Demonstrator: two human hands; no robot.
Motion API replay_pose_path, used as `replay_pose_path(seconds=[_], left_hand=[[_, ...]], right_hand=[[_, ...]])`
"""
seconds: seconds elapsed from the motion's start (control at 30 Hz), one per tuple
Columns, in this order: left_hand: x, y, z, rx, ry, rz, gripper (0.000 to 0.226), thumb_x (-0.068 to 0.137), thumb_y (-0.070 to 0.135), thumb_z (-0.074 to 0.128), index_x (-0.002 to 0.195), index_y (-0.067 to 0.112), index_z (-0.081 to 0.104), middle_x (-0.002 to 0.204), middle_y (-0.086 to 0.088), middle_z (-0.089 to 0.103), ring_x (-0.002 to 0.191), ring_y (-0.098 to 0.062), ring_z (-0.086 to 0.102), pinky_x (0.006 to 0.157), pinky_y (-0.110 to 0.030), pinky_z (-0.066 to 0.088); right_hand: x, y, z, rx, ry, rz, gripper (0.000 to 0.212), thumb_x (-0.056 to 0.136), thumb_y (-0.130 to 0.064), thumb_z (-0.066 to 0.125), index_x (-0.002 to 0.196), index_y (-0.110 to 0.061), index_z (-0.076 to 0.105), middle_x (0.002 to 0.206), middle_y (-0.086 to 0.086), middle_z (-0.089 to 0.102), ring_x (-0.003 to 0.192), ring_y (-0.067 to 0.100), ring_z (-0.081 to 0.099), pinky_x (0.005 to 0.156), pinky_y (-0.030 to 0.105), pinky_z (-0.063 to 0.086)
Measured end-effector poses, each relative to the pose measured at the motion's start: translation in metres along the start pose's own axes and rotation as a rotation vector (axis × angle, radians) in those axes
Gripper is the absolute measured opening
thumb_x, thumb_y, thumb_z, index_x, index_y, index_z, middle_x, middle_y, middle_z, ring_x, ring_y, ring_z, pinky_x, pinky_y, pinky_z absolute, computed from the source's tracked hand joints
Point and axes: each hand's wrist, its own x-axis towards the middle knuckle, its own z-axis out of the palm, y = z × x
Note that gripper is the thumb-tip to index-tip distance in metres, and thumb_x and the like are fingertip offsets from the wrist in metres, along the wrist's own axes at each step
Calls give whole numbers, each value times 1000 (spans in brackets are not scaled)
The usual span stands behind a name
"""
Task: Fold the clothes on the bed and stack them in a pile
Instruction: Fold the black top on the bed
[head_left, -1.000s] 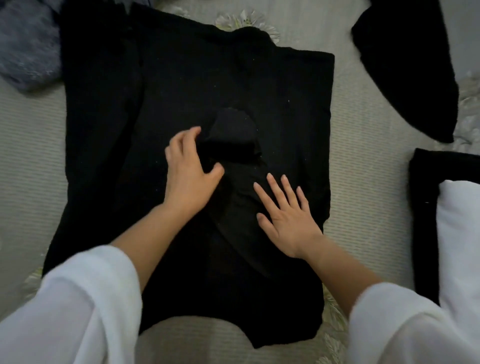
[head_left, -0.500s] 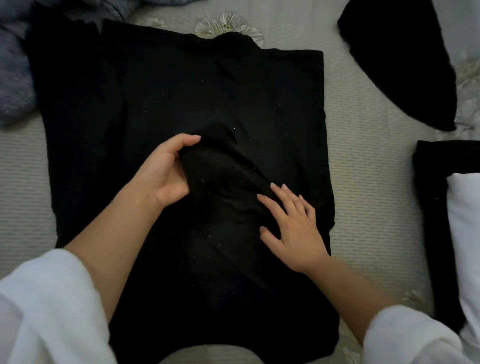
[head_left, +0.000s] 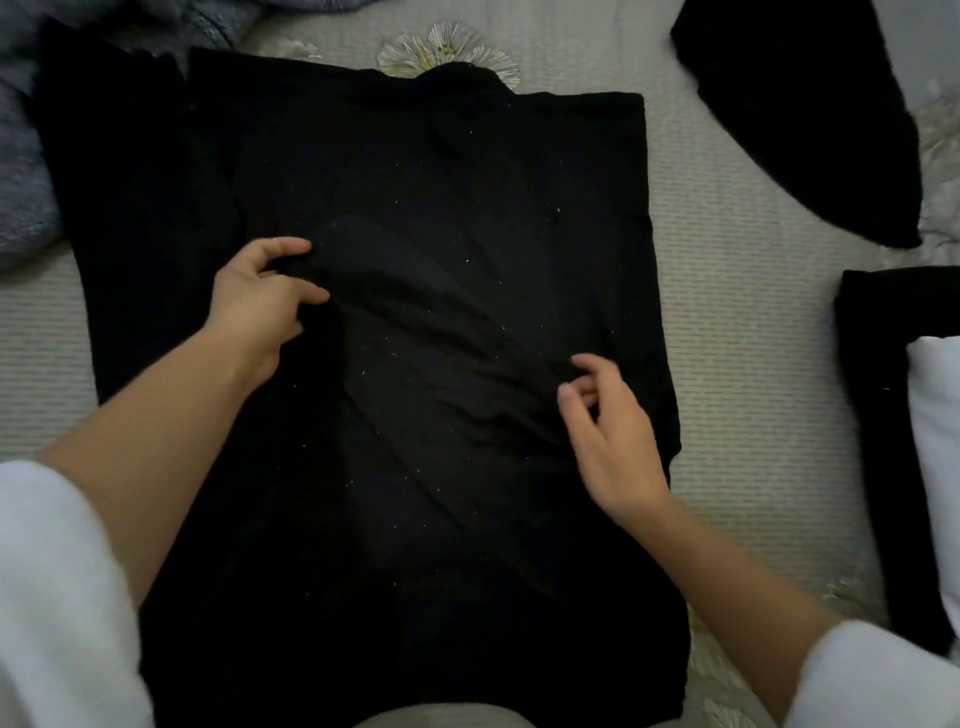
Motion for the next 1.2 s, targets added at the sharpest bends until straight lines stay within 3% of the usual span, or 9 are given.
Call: replay_pose_path(seconds=[0.07, 0.17, 0.3, 0.47, 0.57, 0.67, 0.87, 1.07, 1.2], left_hand=[[4, -2, -2, 5, -1, 54, 51, 83, -6, 58, 100, 42, 67, 114, 12, 50, 99, -9, 54, 77, -29, 52], [5, 1, -4, -5, 80, 251, 55, 79, -7, 59, 93, 45, 70, 119, 16, 57, 114, -9, 54, 91, -33, 52], [10, -2, -10, 86, 126, 438, 57, 83, 1, 63, 113, 49, 61, 125, 19, 54, 114, 2, 51, 88, -17, 49], [5, -30, -6, 929, 159, 856, 54, 97, 34, 46, 148, 33, 26, 160, -1, 13, 145, -29, 9, 111, -49, 20], [1, -50, 0, 1239, -89, 778, 61, 98, 50, 26, 153, 28, 9, 161, -1, -5, 147, -23, -9, 116, -48, 5], [-4, -65, 5, 1341, -82, 676, 64, 97, 51, 15, 152, 27, -7, 159, -1, -18, 145, -20, -19, 116, -43, -7], [-34, -52, -5, 1179, -177, 666, 58, 99, 39, 33, 152, 26, 14, 161, 1, -3, 147, -19, -11, 114, -42, -12], [-33, -56, -96, 743, 389, 670, 46, 90, 17, 55, 135, 11, 47, 148, -15, 35, 136, -33, 29, 113, -43, 20], [-17, -54, -130, 622, 363, 529, 48, 92, 29, 55, 136, 11, 46, 141, -14, 40, 130, -30, 32, 108, -33, 20]], right_hand=[[14, -8, -2, 11, -63, 112, 22, 88, -29, 62, 110, -25, 59, 79, -13, 58, 71, 1, 56, 64, 17, 39], [24, -18, -8, -49, -50, 71, 13, 81, -20, 68, 90, -28, 62, 76, -13, 59, 66, 1, 56, 60, 17, 38], [19, -28, -8, -165, 26, -22, 27, 87, -23, 65, 112, -27, 56, 94, -13, 57, 84, 3, 54, 79, 26, 48], [-7, -29, 23, -691, -36, -424, 59, 93, -31, 49, 147, -14, 34, 155, 6, 29, 145, 24, 22, 114, 46, 17], [-12, -25, 48, -753, -282, -448, 62, 98, -44, 21, 153, -22, 0, 161, -1, -7, 147, 15, -13, 121, 41, 0], [-12, -21, 60, -771, -270, -399, 61, 96, -50, 6, 148, -28, -18, 155, -7, -24, 142, 11, -27, 116, 33, -19], [-14, -38, 62, -731, -226, -337, 66, 95, -45, 31, 153, -25, 6, 162, -3, 2, 145, 11, -15, 115, 32, -12], [-25, -94, 100, -638, -180, -478, 64, 93, -35, 45, 151, -16, 23, 161, 3, 11, 145, 11, -7, 117, 34, -7], [-25, -122, 144, -663, -287, -542, 67, 96, -47, 31, 153, -22, 8, 162, 1, -3, 146, 15, -14, 119, 36, -7]])
